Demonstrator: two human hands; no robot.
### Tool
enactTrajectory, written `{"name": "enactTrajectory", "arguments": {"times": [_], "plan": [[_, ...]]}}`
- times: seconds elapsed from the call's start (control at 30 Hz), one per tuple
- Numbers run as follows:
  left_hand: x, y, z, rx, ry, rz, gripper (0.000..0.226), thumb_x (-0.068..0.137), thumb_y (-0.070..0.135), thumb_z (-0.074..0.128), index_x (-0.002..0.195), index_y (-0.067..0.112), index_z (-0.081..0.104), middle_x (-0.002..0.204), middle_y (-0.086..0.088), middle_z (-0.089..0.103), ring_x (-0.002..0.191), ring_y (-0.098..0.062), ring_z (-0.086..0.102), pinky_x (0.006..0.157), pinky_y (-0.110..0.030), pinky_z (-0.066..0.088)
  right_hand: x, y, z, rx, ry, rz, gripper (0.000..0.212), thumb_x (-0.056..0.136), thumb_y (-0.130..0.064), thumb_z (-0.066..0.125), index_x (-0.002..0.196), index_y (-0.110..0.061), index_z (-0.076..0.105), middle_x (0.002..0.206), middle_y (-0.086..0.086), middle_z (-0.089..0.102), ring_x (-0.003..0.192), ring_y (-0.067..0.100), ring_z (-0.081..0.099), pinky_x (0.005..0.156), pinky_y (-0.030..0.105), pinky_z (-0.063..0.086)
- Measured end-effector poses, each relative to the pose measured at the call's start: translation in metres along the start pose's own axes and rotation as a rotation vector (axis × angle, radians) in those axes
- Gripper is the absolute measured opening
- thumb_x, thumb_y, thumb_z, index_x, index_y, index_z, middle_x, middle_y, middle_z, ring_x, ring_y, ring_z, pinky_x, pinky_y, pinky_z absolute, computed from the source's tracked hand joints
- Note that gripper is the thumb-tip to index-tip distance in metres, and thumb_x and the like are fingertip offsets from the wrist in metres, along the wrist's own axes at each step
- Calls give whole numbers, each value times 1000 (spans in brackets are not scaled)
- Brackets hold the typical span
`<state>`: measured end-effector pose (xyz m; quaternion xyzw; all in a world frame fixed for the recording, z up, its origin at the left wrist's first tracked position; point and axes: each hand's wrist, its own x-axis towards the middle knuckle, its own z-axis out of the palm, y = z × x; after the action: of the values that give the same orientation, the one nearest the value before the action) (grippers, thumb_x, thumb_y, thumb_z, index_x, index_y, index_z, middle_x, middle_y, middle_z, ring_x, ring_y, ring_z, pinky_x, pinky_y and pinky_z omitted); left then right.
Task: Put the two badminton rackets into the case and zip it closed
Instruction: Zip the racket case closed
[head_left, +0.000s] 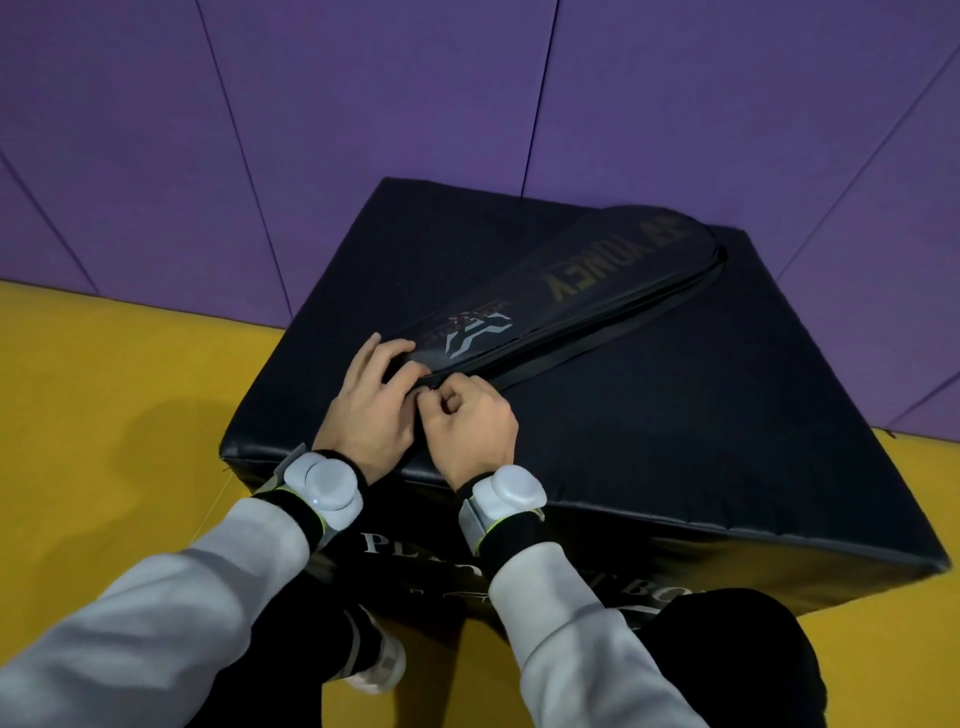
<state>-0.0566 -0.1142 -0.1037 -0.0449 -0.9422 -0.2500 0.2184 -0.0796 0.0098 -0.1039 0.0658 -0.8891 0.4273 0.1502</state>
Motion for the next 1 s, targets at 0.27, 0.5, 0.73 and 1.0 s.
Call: {"name": "enactTrajectory", "arguments": {"times": [0.27, 0.5, 0.73, 1.0], "plan": [[4, 7, 3, 48, -29, -68, 24, 96, 17, 47, 111, 4, 59, 143, -9, 47, 151, -34, 24, 79, -50, 58, 0, 0, 3, -58, -37, -47, 23, 87, -32, 59, 72, -15, 55, 76, -1, 54, 68, 22, 50, 58, 33, 42], [-5, -14, -15, 19, -55, 20, 9, 98, 5, 54, 106, 1, 55, 140, -14, 50, 151, -34, 26, 101, -44, 48, -2, -1, -2, -27, -10, -50, 20, 88, -28, 59, 73, -15, 54, 75, -7, 47, 68, 16, 45, 58, 32, 39], [-17, -62, -55, 38, -122, 81, 18, 101, 18, 46, 104, 2, 54, 141, -12, 50, 149, -31, 29, 112, -47, 39, -5, 0, -1, -60, -17, -115, 19, 90, -25, 59, 75, -14, 59, 74, -7, 48, 70, 13, 44, 58, 31, 43], [-16, -50, -43, 186, 58, 57, 21, 91, -8, 55, 110, -1, 60, 125, -21, 61, 134, -42, 47, 112, -58, 37, -5, 5, -1, -59, -56, -143, 22, 94, -28, 57, 81, -16, 69, 77, -4, 59, 74, 14, 55, 61, 29, 46]]}}
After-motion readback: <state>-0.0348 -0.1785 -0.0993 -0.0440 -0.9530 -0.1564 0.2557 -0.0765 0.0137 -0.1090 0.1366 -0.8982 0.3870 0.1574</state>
